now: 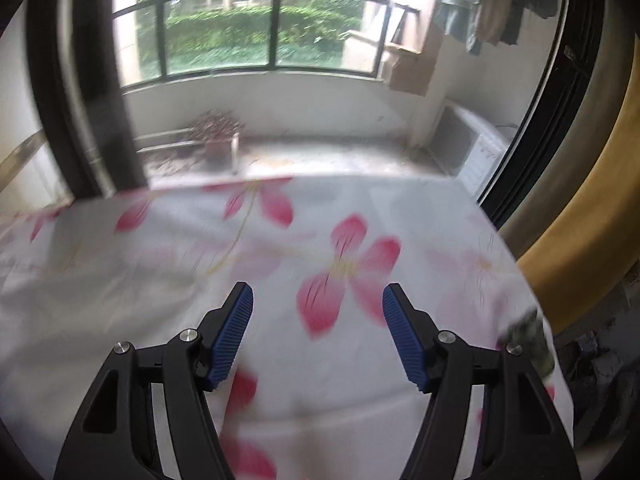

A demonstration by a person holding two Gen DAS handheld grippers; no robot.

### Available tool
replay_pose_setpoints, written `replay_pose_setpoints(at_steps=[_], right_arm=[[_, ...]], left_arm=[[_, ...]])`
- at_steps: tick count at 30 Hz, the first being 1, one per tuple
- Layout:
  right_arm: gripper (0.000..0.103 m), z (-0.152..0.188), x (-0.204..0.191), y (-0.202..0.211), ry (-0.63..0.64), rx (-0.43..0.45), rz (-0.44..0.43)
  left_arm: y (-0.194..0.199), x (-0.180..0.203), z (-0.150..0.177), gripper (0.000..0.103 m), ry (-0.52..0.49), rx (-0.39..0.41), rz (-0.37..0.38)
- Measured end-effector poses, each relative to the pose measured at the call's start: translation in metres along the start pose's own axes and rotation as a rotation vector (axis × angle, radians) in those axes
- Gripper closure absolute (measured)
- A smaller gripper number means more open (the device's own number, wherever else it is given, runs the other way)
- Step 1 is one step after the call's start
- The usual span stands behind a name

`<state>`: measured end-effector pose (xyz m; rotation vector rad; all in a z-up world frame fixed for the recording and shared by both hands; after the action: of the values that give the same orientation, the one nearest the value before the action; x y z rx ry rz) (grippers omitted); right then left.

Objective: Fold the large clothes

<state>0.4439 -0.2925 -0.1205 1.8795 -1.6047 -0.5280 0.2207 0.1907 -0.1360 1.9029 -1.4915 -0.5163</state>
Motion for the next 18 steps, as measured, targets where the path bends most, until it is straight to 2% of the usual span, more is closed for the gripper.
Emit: replay_pose_setpoints(at_steps=[7, 12, 13, 15, 16, 17, 18], right_arm=[[0.036, 0.058, -0.022, 0.053, -0.035, -0.03, -0.149], [0.036, 0.098, -0.033, 0.061, -0.093, -0.078, -0.224], [0.039, 0.105, -0.035, 0.061, -0.104, -0.088, -0.236], [0.063, 0.109, -0.036, 0.065, -0.09, -0.072, -0.226], [0.085, 0.111, -0.039, 0.068, -0.088, -0.078, -0.24], [0.097, 0.114, -0.04, 0.071, -0.097, -0.079, -0.252], [0.098, 0.115, -0.039, 0.073, -0.098, -0.074, -0.249]], left_arm=[[0.024, 0.028, 0.033, 0.067, 0.01, -0.018, 0.095], [0.025, 0.031, 0.057, 0.067, 0.033, -0.052, 0.101], [0.027, 0.031, 0.059, 0.067, 0.035, -0.039, 0.104], [0.028, 0.031, 0.061, 0.067, 0.022, -0.032, 0.11], [0.029, 0.031, 0.062, 0.068, 0.014, -0.028, 0.114], [0.029, 0.031, 0.062, 0.075, 0.011, -0.023, 0.121], [0.03, 0.03, 0.063, 0.087, 0.013, -0.023, 0.134]])
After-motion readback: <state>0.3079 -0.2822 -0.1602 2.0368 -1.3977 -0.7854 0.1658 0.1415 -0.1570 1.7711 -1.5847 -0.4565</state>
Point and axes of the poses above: each gripper's, at about its wrist camera, not at the fingertips, and y roughly against the way its jaws point, x to its right, z to its underside, the point moved 7 cm from there along -y, roughly the way its jaws point, and after that the axes turned 6 degrees about x, right-handed, at the moved point
